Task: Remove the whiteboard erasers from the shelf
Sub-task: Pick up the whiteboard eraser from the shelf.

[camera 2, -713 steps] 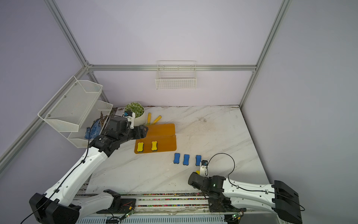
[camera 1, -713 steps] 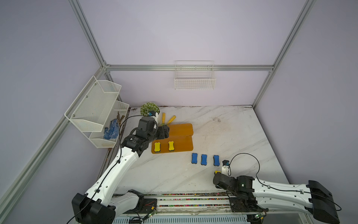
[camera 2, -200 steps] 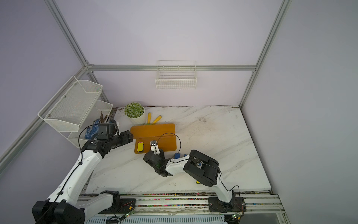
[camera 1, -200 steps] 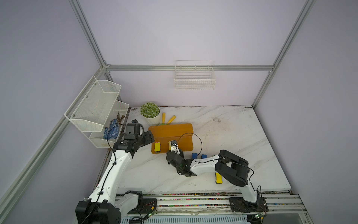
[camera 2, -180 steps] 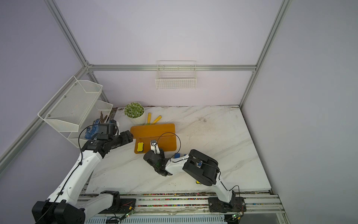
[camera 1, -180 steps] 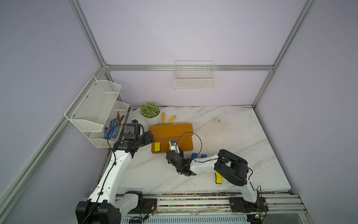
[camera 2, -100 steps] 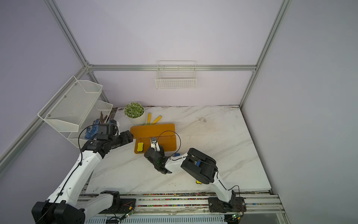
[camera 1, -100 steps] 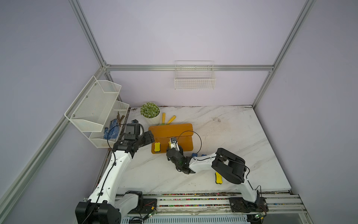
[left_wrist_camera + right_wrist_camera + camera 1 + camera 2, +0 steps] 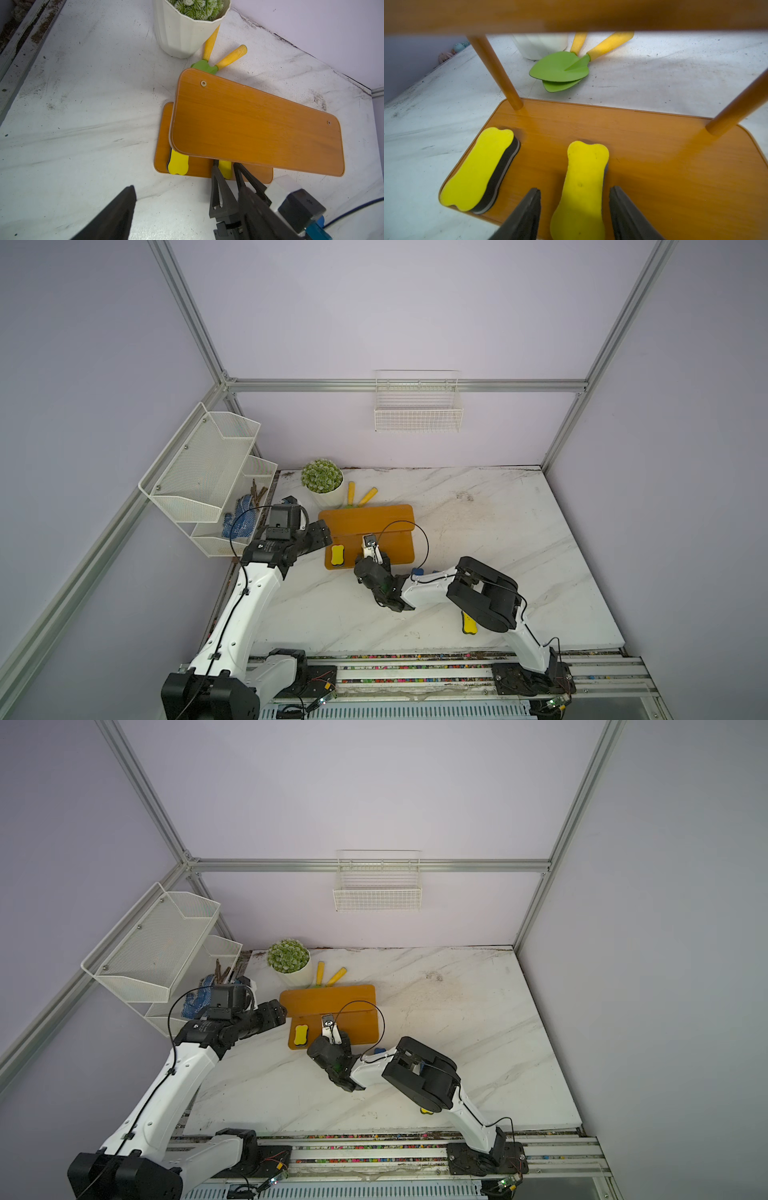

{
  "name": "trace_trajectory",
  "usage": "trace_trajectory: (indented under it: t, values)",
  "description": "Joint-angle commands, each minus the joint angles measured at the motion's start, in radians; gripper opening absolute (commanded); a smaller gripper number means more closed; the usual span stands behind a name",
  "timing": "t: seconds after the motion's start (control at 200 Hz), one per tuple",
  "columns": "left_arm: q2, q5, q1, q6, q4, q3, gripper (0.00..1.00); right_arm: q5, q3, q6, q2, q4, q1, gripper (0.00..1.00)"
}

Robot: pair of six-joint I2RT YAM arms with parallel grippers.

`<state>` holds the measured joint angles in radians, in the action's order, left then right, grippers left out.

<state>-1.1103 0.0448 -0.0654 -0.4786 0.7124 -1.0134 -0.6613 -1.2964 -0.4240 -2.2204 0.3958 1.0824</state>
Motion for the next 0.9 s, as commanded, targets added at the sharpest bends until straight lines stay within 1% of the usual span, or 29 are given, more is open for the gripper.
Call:
trace_trajectory:
  t: [0.0, 0.225, 0.53, 0.63, 0.895]
  values:
    - [0.021, 0.015, 0.003, 0.014, -0.021, -0.007, 0.81, -0.013, -0.020, 0.010, -0.030, -0.003, -0.006, 0.57]
    - [0.020, 0.017, 0.004, 0.016, -0.021, -0.007, 0.81, -0.006, -0.022, 0.002, -0.040, -0.011, -0.014, 0.54]
    - [0.014, 0.018, 0.004, 0.020, -0.020, -0.008, 0.81, -0.006, -0.014, 0.024, -0.036, -0.002, -0.012, 0.39]
    - [0.014, 0.018, 0.005, 0.021, -0.021, -0.008, 0.81, -0.007, 0.000, 0.030, -0.019, -0.002, -0.010, 0.34]
    - [0.014, 0.019, 0.006, 0.026, -0.023, -0.010, 0.81, -0.056, 0.060, 0.042, 0.072, -0.018, 0.024, 0.29]
